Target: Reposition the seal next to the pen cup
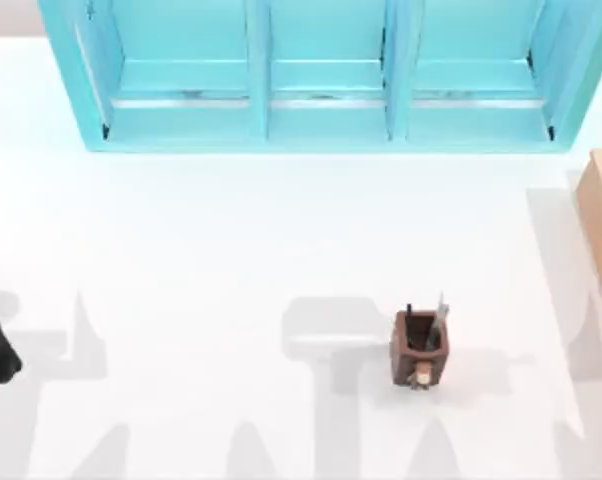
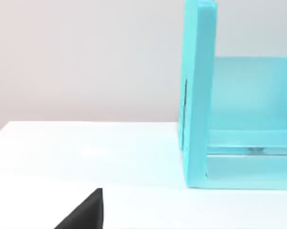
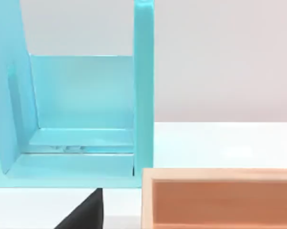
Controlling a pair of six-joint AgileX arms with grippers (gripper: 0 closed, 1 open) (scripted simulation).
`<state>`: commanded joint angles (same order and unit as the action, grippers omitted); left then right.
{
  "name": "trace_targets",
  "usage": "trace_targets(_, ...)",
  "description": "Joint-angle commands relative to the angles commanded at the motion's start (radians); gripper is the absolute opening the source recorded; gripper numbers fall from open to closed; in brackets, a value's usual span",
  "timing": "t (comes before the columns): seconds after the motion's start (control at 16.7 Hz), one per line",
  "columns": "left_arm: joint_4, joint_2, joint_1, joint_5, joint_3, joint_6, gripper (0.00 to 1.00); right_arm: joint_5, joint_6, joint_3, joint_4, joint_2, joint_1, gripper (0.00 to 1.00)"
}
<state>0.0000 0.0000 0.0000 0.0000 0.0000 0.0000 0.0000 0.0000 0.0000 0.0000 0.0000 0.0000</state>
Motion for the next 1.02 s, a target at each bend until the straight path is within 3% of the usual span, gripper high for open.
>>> trace_targets(0.24,-0.028,0.030,0.005,0.000,0.031,0.005,1.00,0.000,0.000,0.000,0.000,0.000,0.000,1.00)
trace_targets(0.48,-0.180,0.218,0.033,0.000,0.217,0.033,1.00,0.000,0.000,0.000,0.000,0.000,0.000,1.00)
trace_targets(1.02,-0.770,1.104,0.132,0.001,0.942,0.142,1.00,0.000,0.000,0.000,0.000,0.000,0.000,1.00)
